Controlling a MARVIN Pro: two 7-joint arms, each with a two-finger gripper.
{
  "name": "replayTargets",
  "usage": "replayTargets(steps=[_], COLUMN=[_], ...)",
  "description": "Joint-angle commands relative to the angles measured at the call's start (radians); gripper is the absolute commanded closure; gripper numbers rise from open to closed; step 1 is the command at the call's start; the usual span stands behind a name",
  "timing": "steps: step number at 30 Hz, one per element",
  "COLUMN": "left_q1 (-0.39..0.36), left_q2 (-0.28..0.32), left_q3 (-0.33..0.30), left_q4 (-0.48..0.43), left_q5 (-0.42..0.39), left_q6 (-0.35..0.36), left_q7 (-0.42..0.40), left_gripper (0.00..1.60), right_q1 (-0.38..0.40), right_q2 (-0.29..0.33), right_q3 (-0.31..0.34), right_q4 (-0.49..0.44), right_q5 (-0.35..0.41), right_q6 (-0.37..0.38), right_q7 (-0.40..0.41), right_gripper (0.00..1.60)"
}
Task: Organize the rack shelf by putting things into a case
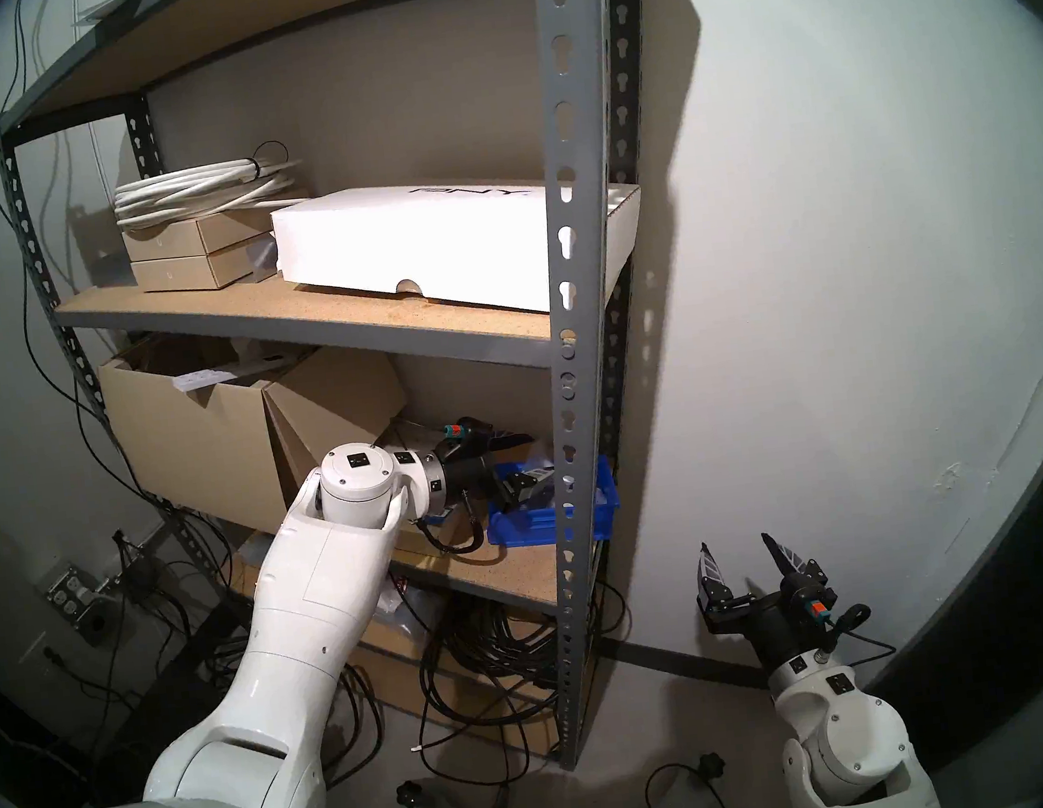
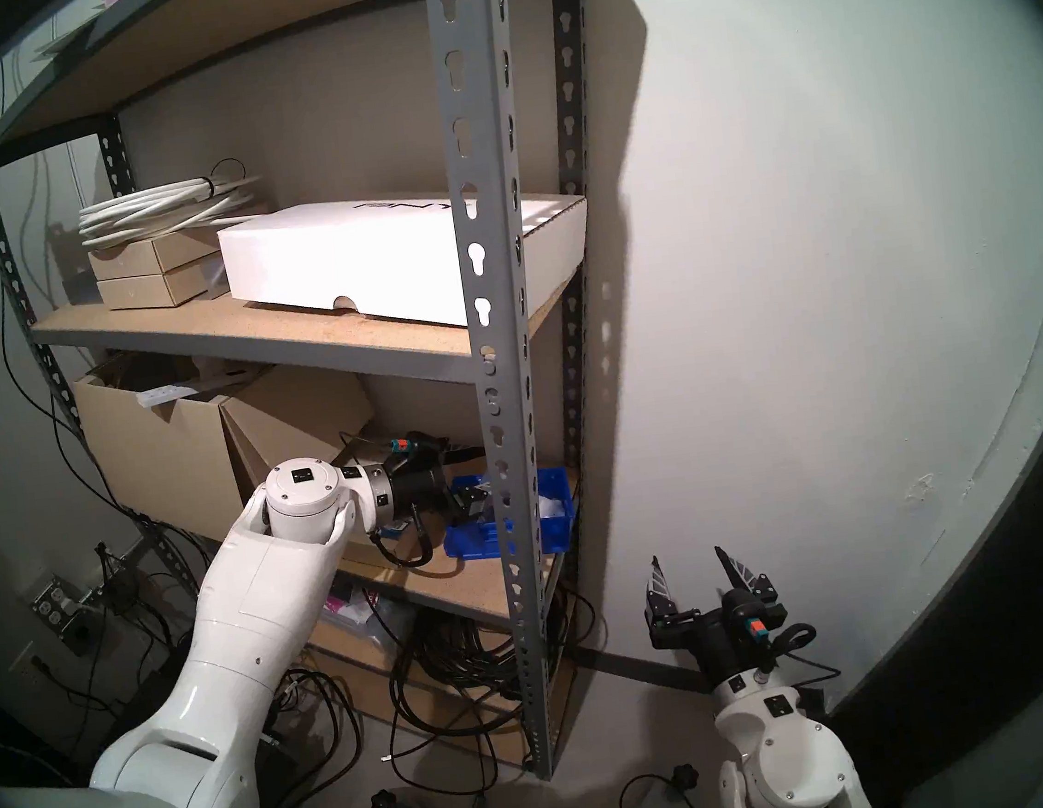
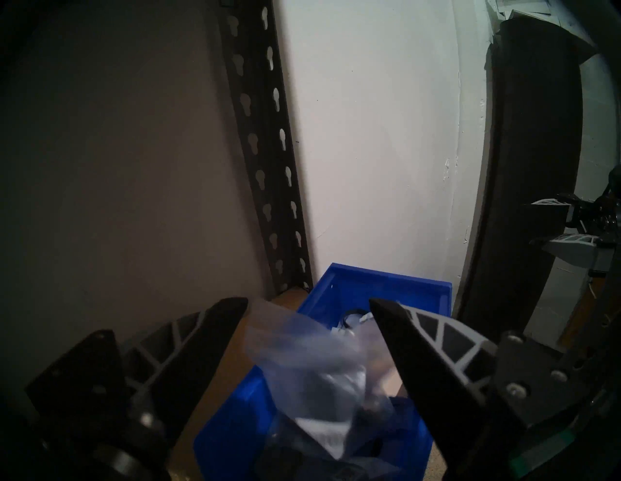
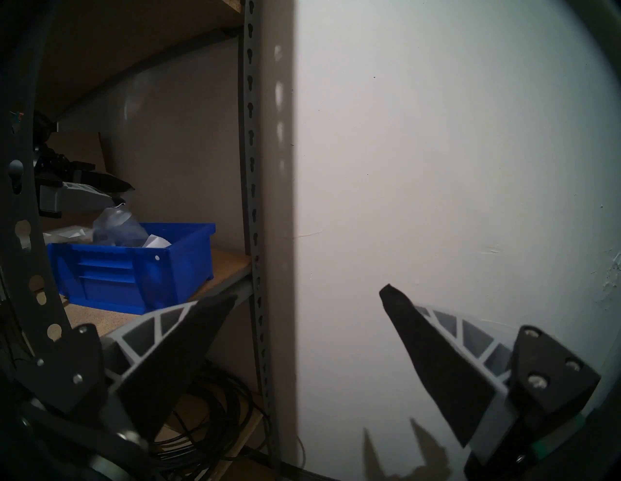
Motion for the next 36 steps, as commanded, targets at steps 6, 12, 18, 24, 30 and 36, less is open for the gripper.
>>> replayTargets(steps=[6,12,18,24,30,36], left_q1=[0.033,0.106,0.193,0.286,0.369,0.440], left_q2=[0.016,0.012,-0.016,-0.069,-0.107,-0.126], left_q3=[-0.060,-0.115,-0.188,-0.254,-0.288,-0.319], left_q4=[-0.102,-0.189,-0.269,-0.353,-0.419,-0.480], left_q5=[-0.029,-0.051,-0.072,-0.088,-0.091,-0.098], left_q6=[0.019,0.021,0.011,-0.018,-0.043,-0.033], left_q7=[0.005,0.039,0.126,0.231,0.307,0.354], left_gripper=[0.09,0.06,0.03,0.03,0.00,0.00], right_q1=[0.002,0.003,0.003,0.003,0.003,0.003], right_q2=[0.000,0.000,0.000,0.000,0.000,0.000], right_q3=[0.000,0.000,0.000,0.000,0.000,0.000], right_q4=[-0.021,-0.021,-0.020,-0.020,-0.020,-0.020], right_q5=[0.000,0.000,0.000,0.000,0.000,0.000], right_q6=[-0.004,-0.004,-0.004,-0.004,-0.004,-0.004], right_q7=[0.000,0.000,0.000,0.000,0.000,0.000], right_gripper=[0.00,0.00,0.00,0.00,0.00,0.00])
